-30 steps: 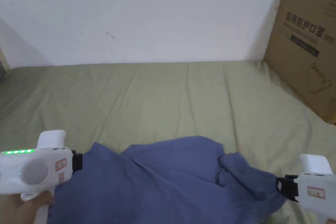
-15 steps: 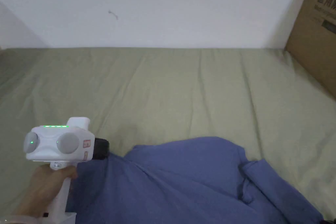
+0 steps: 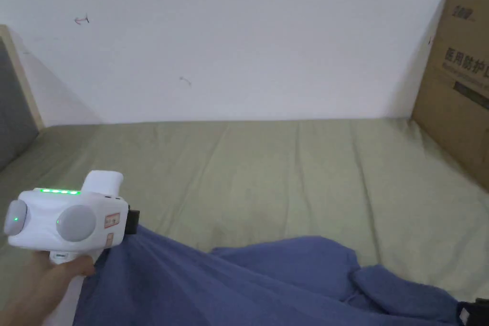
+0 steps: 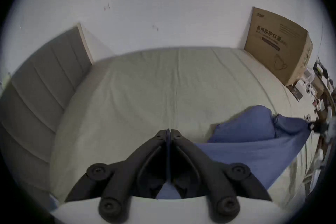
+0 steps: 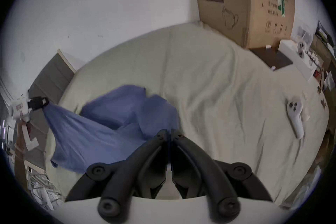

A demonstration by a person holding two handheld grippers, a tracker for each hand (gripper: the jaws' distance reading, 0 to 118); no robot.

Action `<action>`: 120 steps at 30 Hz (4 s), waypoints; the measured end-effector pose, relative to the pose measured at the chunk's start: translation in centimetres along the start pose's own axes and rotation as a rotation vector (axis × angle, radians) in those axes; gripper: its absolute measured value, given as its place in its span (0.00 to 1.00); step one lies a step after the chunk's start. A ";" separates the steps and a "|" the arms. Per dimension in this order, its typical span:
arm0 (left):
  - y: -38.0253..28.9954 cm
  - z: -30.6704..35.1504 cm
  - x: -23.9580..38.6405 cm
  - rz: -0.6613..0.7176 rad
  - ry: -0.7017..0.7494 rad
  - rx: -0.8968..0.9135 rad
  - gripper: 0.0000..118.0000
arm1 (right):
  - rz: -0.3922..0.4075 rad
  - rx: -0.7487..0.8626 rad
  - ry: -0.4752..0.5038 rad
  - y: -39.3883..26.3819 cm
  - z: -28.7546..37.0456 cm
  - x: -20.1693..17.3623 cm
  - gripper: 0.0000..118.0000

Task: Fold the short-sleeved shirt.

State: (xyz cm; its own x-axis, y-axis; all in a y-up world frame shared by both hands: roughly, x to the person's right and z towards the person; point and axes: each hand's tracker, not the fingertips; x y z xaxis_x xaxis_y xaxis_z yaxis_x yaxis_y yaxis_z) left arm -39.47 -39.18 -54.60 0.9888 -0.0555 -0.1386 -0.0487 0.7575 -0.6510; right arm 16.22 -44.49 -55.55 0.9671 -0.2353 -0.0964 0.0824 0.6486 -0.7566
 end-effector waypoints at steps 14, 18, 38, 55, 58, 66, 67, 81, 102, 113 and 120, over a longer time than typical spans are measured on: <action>9.3 21.2 -5.5 0.068 0.257 0.311 0.01 | 0.150 0.338 0.043 18.5 13.2 -11.8 0.02; 12.2 23.1 -6.3 0.094 0.316 0.373 0.01 | 0.123 0.386 0.063 23.8 15.9 -15.1 0.02; 33.2 17.1 -4.9 0.065 0.437 0.622 0.01 | 0.096 0.684 -0.095 44.8 18.5 -22.0 0.02; 24.8 -3.0 -3.0 0.025 0.462 0.434 0.01 | 0.228 0.407 -0.174 38.4 -2.2 -17.6 0.02; 19.6 -10.0 -2.1 0.027 0.440 0.273 0.01 | 0.204 0.264 -0.165 34.8 -9.4 -16.0 0.02; 5.2 -21.4 1.2 -0.017 0.343 -0.099 0.01 | 0.186 -0.072 -0.192 22.4 -23.4 -10.4 0.02; 4.3 -21.2 1.2 -0.002 0.334 -0.080 0.01 | 0.179 -0.078 -0.200 21.5 -23.8 -9.8 0.02; -3.8 -5.9 0.1 -0.043 0.277 -0.125 0.01 | 0.083 -0.139 -0.098 9.9 -11.4 -5.3 0.02; -29.7 19.0 -0.3 0.058 0.178 -0.184 0.02 | 0.066 -0.228 -0.054 -18.8 9.0 1.1 0.02; -30.6 21.4 -1.1 0.198 0.086 -0.131 0.91 | 0.108 -0.116 -0.091 -19.2 11.4 0.3 0.53; -33.0 25.5 0.3 0.172 0.034 -0.099 0.00 | 0.267 -0.079 -0.123 -21.3 13.9 -1.4 0.00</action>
State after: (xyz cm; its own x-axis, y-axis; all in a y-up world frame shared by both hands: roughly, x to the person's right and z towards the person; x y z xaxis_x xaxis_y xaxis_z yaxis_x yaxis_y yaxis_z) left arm -33.98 -47.60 -14.09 0.9594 0.0458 -0.2783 -0.2318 0.6902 -0.6855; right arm 16.51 -47.89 -30.34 0.9745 0.0284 -0.2228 -0.1925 0.6166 -0.7633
